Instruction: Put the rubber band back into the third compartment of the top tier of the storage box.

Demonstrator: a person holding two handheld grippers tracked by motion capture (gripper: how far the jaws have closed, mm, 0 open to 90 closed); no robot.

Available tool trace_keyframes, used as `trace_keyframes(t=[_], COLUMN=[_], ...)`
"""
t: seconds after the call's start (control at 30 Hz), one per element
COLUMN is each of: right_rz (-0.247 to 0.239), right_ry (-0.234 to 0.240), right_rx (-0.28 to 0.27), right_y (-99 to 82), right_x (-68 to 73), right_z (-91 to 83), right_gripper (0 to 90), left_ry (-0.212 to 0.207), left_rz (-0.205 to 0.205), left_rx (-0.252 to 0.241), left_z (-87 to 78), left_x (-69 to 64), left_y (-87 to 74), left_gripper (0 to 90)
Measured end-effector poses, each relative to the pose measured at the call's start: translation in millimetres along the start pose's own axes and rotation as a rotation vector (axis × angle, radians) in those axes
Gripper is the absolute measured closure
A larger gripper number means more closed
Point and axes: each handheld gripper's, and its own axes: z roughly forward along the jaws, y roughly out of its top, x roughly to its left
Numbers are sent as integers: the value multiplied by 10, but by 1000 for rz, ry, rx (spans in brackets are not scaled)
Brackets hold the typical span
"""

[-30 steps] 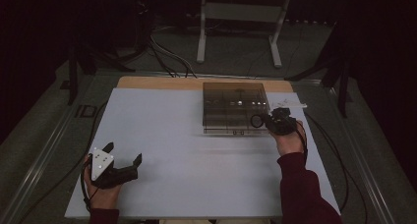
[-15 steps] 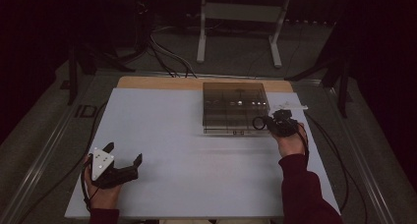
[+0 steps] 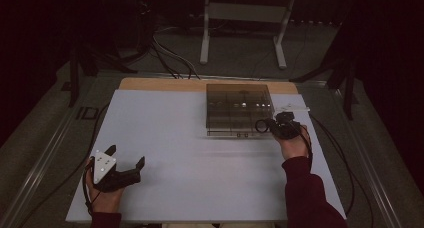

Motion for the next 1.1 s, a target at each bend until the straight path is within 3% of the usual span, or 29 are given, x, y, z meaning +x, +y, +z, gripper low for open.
trace_keyframes(t=[0.37,0.5,0.67,0.87,1.1], right_rz=[2,2,6,-10,-28], right_ry=[5,10,9,50,44], right_rx=[21,28,20,-34,-91], right_y=[-3,-6,-5,15,47], right_x=[19,15,14,42,77], right_z=[60,78,67,-4,-74], right_gripper=[869,814,694,495,338], left_ry=[-1,-2,-4,-5,-7], left_rz=[2,1,2,3,4], left_rx=[2,1,1,1,2], left_z=[0,1,3,6,10], left_x=[0,-2,-3,-7,-6], left_y=[-1,-1,-2,-2,-3], left_gripper=[10,10,10,10,10])
